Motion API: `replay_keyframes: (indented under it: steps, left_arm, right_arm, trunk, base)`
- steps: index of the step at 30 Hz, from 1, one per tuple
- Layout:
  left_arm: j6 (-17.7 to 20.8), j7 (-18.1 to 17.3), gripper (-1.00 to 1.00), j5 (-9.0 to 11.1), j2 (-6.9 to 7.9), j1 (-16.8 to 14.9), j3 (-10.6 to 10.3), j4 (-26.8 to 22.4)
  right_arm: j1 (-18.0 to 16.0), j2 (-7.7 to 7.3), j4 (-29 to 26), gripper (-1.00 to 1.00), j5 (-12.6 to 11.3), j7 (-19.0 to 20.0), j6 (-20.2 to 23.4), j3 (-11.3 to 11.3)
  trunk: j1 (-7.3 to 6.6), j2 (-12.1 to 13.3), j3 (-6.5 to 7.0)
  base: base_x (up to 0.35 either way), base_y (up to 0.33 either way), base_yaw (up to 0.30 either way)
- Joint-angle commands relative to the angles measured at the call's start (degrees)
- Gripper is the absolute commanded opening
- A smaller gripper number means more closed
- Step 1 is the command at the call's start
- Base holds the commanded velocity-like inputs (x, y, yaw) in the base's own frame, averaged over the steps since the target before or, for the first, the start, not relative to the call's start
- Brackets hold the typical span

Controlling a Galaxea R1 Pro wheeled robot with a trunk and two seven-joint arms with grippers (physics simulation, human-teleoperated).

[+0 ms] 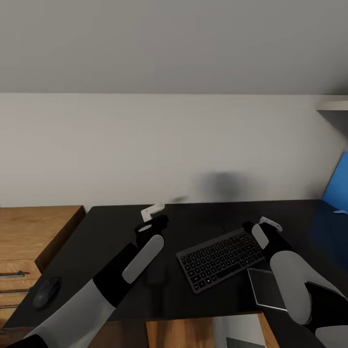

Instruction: In the bedroom, organize the workspace by keeping the computer under the desk, ensuring the monitor is on the desk, placing the keyboard on the desk next to the monitor, placing the mouse on the desk next to the keyboard, moving the folder from the swivel chair onto the desk next to the mouse, stacking the notebook on top of the folder with the pen on top of the notebook, and positioning the swivel chair next to the desk.

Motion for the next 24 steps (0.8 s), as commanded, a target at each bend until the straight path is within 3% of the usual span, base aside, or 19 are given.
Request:
replay_keyframes:
  steps: [1, 24]
  left_arm:
    - [0.49, 0.33, 1.00, 0.05, 0.01, -0.06, -0.05, -0.06]
    - [0.49, 0.33, 1.00, -0.01, 0.01, -0.06, -0.49, -0.06]
  right_arm:
    - [0.01, 0.00, 2.90, 1.00, -1.11, -0.31, 0.15, -0.15]
    - [0.01, -0.07, 2.90, 1.00, -1.11, -0.22, 0.15, -0.06]
  trunk:
    - [0.00, -0.03, -0.07]
    - [0.00, -0.03, -0.07]
  base:
    - [-0.010, 0.011, 0.000]
    - [-0.001, 0.051, 0.000]
